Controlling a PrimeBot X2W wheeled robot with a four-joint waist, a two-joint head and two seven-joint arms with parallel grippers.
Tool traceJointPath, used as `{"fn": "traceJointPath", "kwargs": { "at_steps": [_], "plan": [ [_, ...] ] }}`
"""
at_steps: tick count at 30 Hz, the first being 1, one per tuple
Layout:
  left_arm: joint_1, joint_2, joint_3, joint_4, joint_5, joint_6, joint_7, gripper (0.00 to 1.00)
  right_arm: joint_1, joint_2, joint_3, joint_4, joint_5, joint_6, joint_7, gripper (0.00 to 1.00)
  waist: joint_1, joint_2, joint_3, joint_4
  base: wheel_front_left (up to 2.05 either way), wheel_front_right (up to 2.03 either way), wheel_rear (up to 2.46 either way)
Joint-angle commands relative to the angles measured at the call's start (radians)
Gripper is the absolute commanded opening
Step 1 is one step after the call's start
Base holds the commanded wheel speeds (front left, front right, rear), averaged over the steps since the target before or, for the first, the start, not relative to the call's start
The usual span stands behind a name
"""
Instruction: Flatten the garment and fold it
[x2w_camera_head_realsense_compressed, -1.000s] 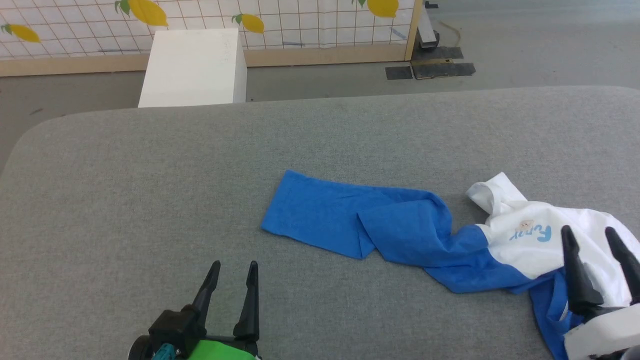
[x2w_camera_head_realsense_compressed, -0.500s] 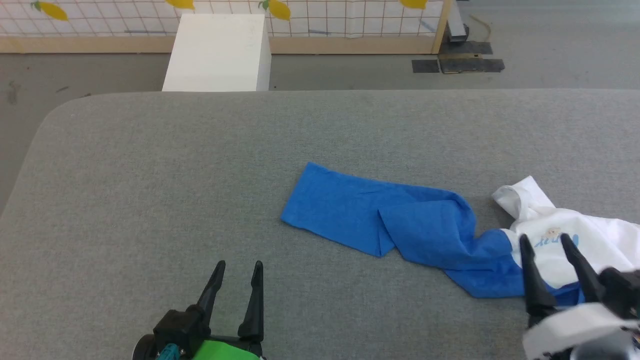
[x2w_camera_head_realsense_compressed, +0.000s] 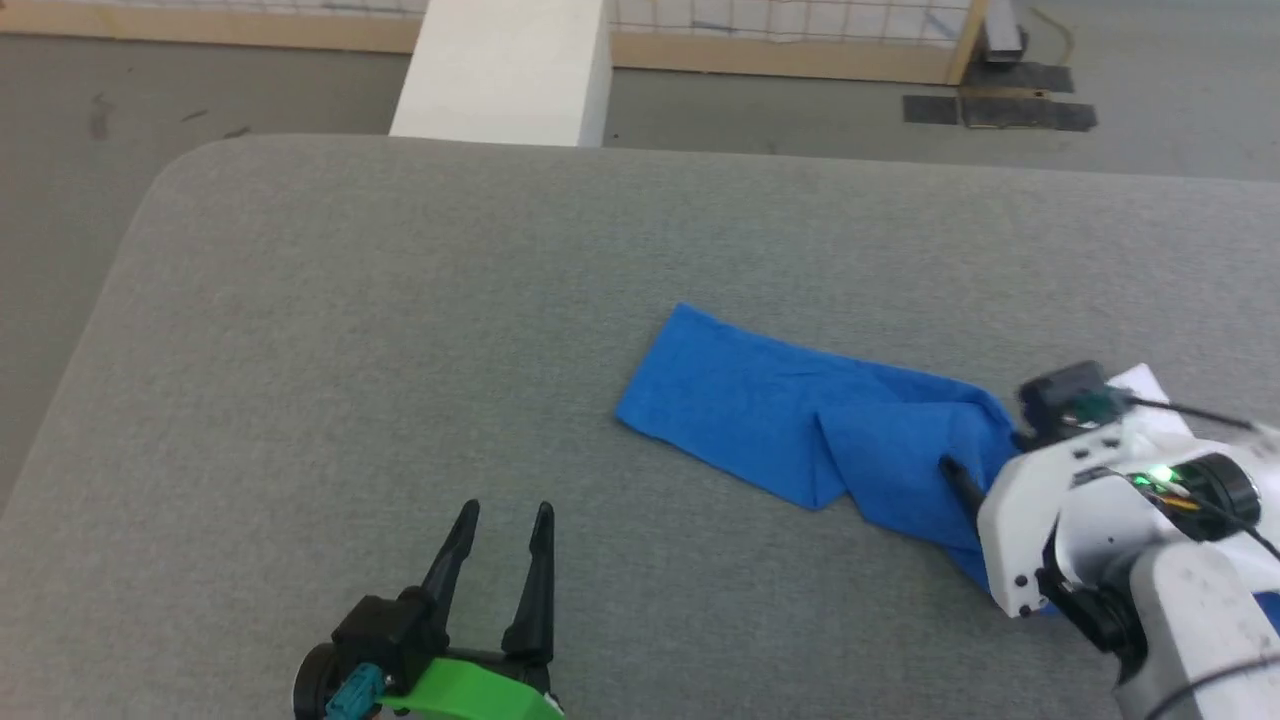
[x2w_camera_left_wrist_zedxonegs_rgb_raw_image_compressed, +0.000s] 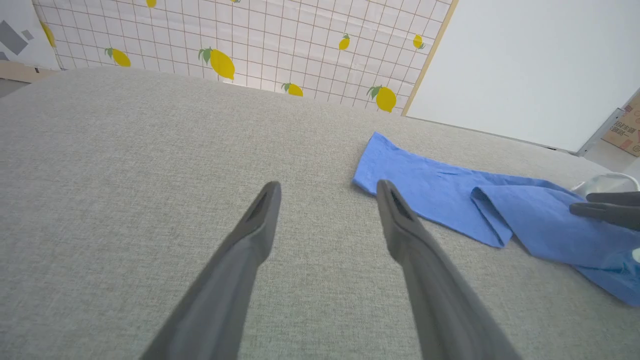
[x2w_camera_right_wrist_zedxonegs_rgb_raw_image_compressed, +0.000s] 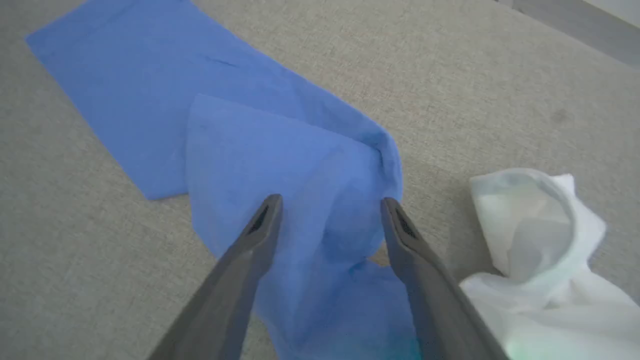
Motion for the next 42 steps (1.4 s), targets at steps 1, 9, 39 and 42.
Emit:
{"fn": "traceJointPath", "kwargs": {
  "at_steps": [1,9,39,42],
  "plan": [
    [-0.022,-0.002,-0.005,0.004,-0.007,0.004,-0.004,1.00,-0.037,-0.014,0.019,0.039,0.008,-0.001,0.035,1.00,0.0000,0.0000,0.017,0.030,0.00,0.00,0.00],
    [-0.039,-0.002,-0.023,0.018,-0.016,0.009,-0.004,1.00,-0.169,-0.051,0.156,0.260,0.043,-0.001,0.114,0.49,0.0000,0.0000,0.029,0.082,0.00,0.00,0.00],
    [-0.004,-0.002,-0.018,0.054,-0.018,-0.003,-0.004,1.00,-0.445,0.095,0.793,0.379,0.393,-0.001,-0.201,1.00,0.0000,0.0000,-0.015,0.156,0.00,0.00,0.00],
    [0.004,-0.002,-0.015,0.053,-0.017,-0.003,-0.004,1.00,-0.447,0.093,0.743,0.387,0.416,-0.001,-0.250,1.00,0.0000,0.0000,-0.027,0.139,0.00,0.00,0.00]
  ]
}}
